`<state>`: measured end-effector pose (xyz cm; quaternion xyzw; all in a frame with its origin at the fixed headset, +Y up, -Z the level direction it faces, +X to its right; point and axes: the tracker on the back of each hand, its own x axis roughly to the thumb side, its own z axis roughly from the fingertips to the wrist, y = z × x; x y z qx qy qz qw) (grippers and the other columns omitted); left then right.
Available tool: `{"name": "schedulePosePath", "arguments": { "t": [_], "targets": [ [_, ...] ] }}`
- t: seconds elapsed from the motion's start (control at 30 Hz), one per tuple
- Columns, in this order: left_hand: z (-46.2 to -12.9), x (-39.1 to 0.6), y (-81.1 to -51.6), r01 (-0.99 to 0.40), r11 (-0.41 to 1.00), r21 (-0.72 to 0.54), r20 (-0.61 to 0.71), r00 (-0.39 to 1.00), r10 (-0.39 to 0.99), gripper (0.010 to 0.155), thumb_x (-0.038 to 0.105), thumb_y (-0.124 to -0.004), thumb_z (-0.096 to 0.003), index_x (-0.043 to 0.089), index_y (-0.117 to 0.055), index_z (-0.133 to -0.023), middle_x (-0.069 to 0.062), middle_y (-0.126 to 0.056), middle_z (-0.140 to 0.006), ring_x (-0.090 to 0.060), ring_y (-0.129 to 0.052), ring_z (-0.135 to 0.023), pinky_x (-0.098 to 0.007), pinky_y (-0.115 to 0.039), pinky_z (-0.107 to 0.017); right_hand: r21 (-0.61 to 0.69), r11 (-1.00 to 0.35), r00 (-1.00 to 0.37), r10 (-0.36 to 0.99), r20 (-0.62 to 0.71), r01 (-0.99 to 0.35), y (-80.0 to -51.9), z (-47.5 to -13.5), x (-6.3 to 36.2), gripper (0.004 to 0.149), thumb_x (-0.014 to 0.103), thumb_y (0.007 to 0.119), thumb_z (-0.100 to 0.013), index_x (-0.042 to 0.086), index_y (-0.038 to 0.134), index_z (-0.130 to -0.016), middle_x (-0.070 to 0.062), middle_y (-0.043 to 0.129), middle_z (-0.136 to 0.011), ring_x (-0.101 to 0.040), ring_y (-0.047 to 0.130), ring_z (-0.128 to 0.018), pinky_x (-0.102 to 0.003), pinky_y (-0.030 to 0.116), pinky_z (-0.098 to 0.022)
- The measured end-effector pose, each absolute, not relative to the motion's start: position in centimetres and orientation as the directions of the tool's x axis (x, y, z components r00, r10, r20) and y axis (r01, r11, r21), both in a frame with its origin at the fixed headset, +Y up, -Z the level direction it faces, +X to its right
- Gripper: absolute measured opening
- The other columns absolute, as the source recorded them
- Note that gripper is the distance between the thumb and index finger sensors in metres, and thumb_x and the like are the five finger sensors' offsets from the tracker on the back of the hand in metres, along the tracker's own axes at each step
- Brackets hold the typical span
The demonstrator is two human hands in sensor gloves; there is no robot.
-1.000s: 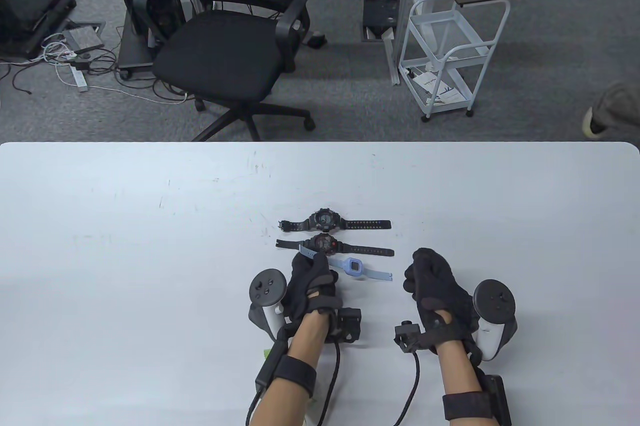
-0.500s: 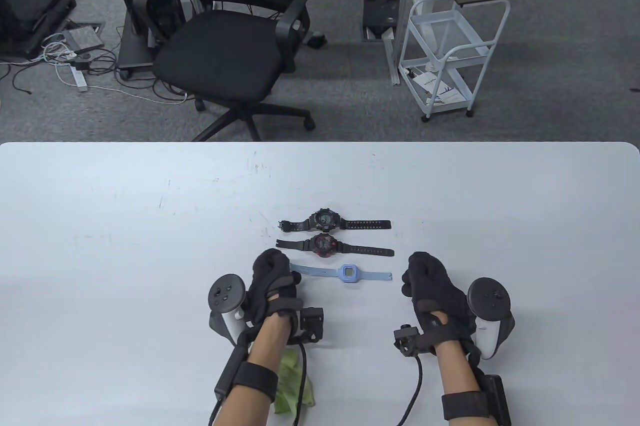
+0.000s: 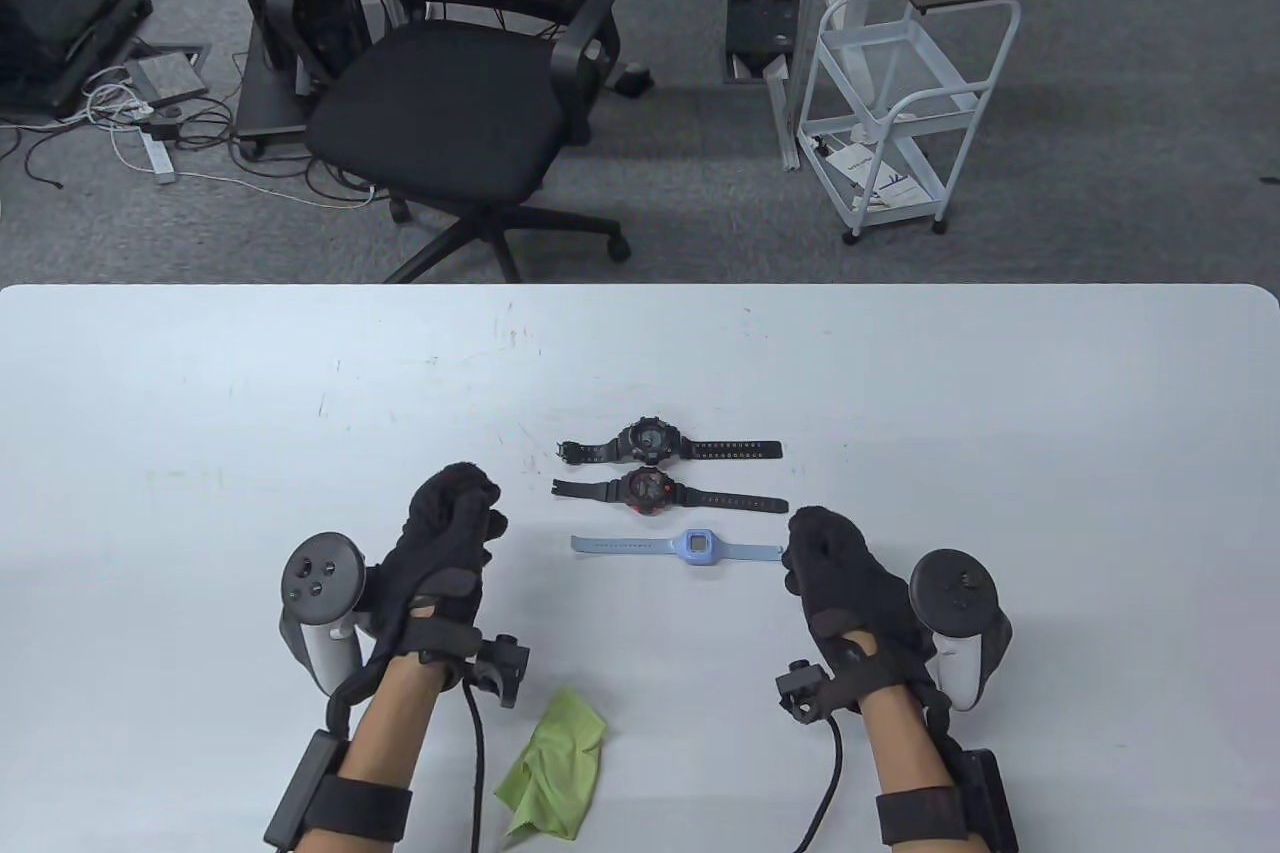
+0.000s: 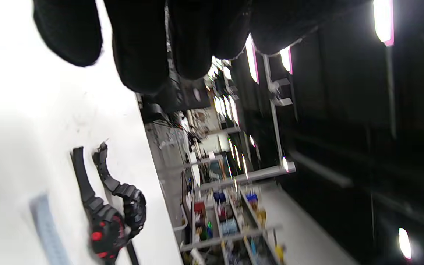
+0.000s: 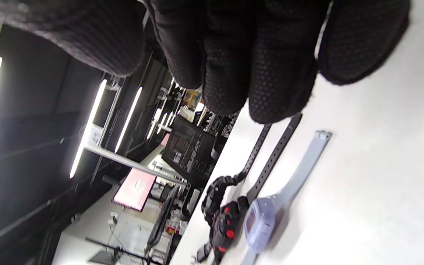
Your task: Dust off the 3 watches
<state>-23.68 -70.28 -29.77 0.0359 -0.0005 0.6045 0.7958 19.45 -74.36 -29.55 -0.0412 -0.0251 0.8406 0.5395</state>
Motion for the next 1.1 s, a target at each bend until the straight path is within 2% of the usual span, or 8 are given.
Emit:
{"name": "schedulePosePath", "arguments": {
  "t": [0.17, 0.33, 0.47, 0.67, 1.1],
  "targets": [
    [-28.7, -24.4, -70.5, -0.811, 0.585, -0.020, 0.161, 0.575, 0.803, 0.060, 0.042, -0.076, -0.0558, 0.016, -0.063, -0.109, -0.012, -0.075, -0.107, -0.047, -0.084, -0.089, -0.072, -0.066, -0.063, -0.005, -0.552, -0.552, 0.833, 0.045, -0.834, -73.7, -29.3, 17.6, 0.063, 0.051, 0.076, -0.053, 0.011, 0.073, -0.102, -0.016, 0.086, -0.089, -0.040, 0.093, -0.070, -0.064, 0.072, -0.052],
    [-28.7, -24.0, -72.4, -0.693, 0.715, -0.089, 0.220, 0.687, 0.693, 0.062, 0.041, -0.077, -0.0553, 0.015, -0.063, -0.110, -0.014, -0.073, -0.109, -0.050, -0.081, -0.091, -0.074, -0.064, -0.063, 0.064, -0.665, -0.658, 0.747, 0.095, -0.744, -73.6, -29.1, 15.9, 0.064, 0.051, 0.076, -0.052, 0.012, 0.073, -0.103, -0.018, 0.084, -0.092, -0.042, 0.090, -0.075, -0.065, 0.070, -0.054],
    [-28.2, -23.3, -72.3, -0.566, 0.820, -0.085, 0.272, 0.779, 0.565, 0.063, 0.041, -0.078, -0.0548, 0.015, -0.062, -0.110, -0.014, -0.072, -0.109, -0.049, -0.081, -0.091, -0.073, -0.064, -0.063, 0.113, -0.740, -0.732, 0.673, 0.110, -0.663, -74.3, -29.2, 14.8, 0.065, 0.051, 0.077, -0.052, 0.012, 0.072, -0.104, -0.018, 0.083, -0.094, -0.043, 0.089, -0.077, -0.066, 0.069, -0.054],
    [-27.5, -22.8, -71.6, -0.544, 0.836, -0.069, 0.303, 0.787, 0.537, 0.063, 0.042, -0.077, -0.0546, 0.015, -0.064, -0.109, -0.015, -0.074, -0.109, -0.048, -0.083, -0.090, -0.072, -0.066, -0.063, 0.153, -0.802, -0.793, 0.596, 0.126, -0.578, -74.9, -29.5, 14.4, 0.065, 0.052, 0.076, -0.052, 0.013, 0.071, -0.104, -0.018, 0.082, -0.096, -0.043, 0.088, -0.078, -0.066, 0.070, -0.055],
    [-27.4, -23.8, -71.1, -0.572, 0.817, -0.072, 0.276, 0.776, 0.568, 0.063, 0.043, -0.077, -0.0549, 0.013, -0.064, -0.109, -0.016, -0.073, -0.109, -0.048, -0.084, -0.089, -0.072, -0.066, -0.063, 0.131, -0.734, -0.735, 0.676, 0.054, -0.666, -75.2, -29.6, 16.3, 0.065, 0.051, 0.075, -0.052, 0.013, 0.071, -0.104, -0.018, 0.082, -0.096, -0.043, 0.088, -0.078, -0.066, 0.070, -0.054]
  ]
}}
